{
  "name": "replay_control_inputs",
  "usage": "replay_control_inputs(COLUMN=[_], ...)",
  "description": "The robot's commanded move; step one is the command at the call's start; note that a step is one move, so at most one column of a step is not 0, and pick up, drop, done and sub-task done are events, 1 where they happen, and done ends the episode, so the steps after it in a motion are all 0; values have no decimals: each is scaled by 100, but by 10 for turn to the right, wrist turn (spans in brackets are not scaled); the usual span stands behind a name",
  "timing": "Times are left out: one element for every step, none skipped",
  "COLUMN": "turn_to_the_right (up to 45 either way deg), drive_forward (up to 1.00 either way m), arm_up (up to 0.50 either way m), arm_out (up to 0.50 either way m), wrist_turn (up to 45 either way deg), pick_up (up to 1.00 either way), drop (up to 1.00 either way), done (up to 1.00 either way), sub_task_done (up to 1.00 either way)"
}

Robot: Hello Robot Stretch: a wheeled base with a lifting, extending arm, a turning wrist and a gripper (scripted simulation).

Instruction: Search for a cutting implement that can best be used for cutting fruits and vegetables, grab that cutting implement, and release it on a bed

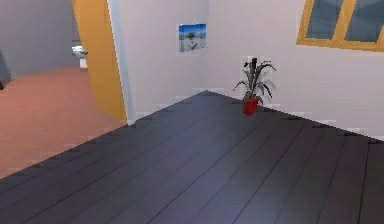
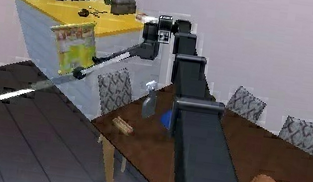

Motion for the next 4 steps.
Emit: replay_control_inputs(turn_to_the_right=[0, 0, 0, -420], drive_forward=[0, 0, 0, 0], arm_up=[0, 0, 0, 0], arm_out=[0, 0, -44, 0], wrist_turn=[-450, -60, 0, 0], pick_up=[0, 0, 0, 0], drop=[0, 0, 0, 0], done=[0, 0, 0, 0], sub_task_done=[0, 0, 0, 0])
